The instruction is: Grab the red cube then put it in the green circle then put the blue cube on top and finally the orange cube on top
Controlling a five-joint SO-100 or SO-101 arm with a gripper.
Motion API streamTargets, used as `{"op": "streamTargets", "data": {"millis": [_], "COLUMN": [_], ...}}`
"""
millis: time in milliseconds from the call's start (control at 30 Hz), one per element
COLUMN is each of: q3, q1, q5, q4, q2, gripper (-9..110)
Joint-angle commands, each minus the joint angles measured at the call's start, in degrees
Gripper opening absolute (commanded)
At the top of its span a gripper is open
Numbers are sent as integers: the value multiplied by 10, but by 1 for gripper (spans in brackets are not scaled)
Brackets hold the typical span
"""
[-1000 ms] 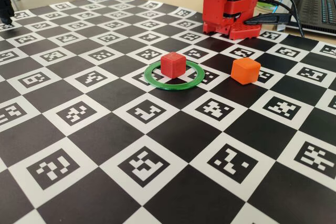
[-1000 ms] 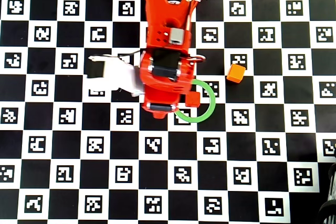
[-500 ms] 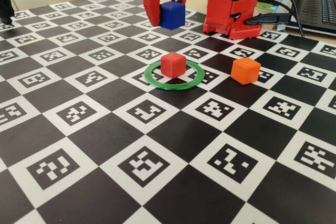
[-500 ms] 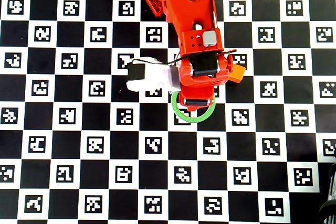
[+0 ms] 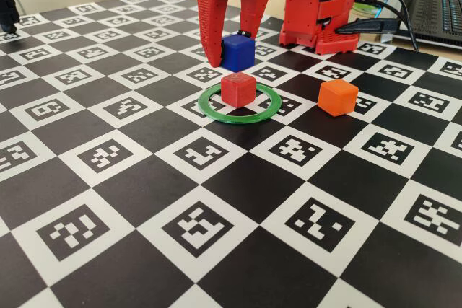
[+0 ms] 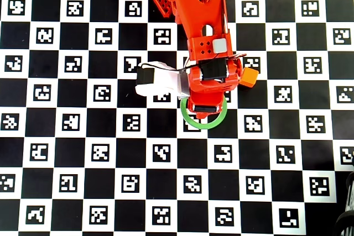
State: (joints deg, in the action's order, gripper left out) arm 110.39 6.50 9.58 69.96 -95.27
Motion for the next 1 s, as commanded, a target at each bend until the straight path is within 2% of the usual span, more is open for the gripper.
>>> {"op": "streamTargets", "data": {"millis": [0, 967], "q3": [-3, 40], "q1": [-4, 1], "q5": [1, 3], "q4": [-8, -39], "q2": [-58, -62], "gripper": [11, 11]}}
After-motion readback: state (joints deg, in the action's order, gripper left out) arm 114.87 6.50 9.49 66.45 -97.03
